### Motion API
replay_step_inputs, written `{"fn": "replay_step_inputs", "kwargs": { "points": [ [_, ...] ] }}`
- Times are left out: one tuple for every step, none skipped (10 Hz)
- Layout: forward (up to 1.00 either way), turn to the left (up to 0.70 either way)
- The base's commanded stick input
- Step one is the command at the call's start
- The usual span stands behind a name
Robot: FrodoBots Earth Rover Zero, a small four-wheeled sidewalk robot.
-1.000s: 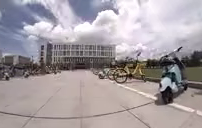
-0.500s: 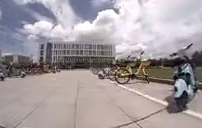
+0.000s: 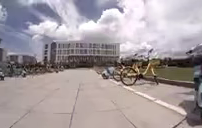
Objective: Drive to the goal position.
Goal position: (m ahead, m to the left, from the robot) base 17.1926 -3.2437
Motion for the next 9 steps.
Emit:
{"fn": "replay_step_inputs", "kwargs": {
  "points": [
    [0.7, 0.38],
    [0.7, 0.38],
    [0.7, 0.38],
    [0.7, 0.38],
    [0.7, 0.38],
    [0.7, 0.38],
    [0.7, 0.33],
    [0.7, 0.27],
    [0.7, 0.17]
  ]
}}
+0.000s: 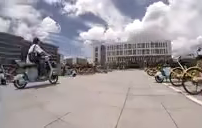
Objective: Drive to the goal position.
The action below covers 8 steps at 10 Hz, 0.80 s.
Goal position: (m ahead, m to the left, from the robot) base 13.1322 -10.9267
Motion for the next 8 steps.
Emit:
{"fn": "replay_step_inputs", "kwargs": {
  "points": [
    [0.7, 0.03],
    [0.7, -0.11],
    [0.7, -0.32],
    [0.7, -0.32],
    [0.7, -0.32],
    [0.7, -0.32],
    [0.7, -0.32],
    [0.7, -0.32]
  ]
}}
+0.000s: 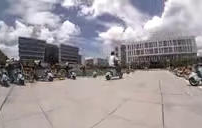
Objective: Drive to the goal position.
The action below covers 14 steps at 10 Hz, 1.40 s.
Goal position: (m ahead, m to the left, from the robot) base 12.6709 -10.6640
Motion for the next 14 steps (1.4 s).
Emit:
{"fn": "replay_step_inputs", "kwargs": {
  "points": [
    [0.7, -0.32],
    [0.7, -0.32],
    [0.7, -0.32],
    [0.7, -0.32],
    [0.7, -0.32],
    [0.7, -0.19],
    [0.7, -0.05],
    [0.7, 0.02],
    [0.7, 0.03],
    [0.7, 0.03],
    [0.7, 0.03],
    [0.7, 0.03],
    [0.7, 0.03],
    [0.7, 0.03]
  ]
}}
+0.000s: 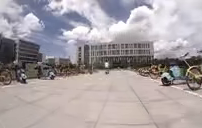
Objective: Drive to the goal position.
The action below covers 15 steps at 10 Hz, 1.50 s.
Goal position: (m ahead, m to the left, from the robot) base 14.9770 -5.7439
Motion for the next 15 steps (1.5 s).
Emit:
{"fn": "replay_step_inputs", "kwargs": {
  "points": [
    [0.7, 0.03],
    [0.7, 0.03],
    [0.7, 0.03],
    [0.7, 0.03],
    [0.7, 0.03],
    [0.7, 0.03],
    [0.7, 0.01],
    [0.7, -0.06],
    [0.7, -0.32],
    [0.7, -0.32],
    [0.7, -0.32],
    [0.7, -0.32],
    [0.7, -0.32],
    [0.7, -0.32],
    [0.7, -0.31]
  ]
}}
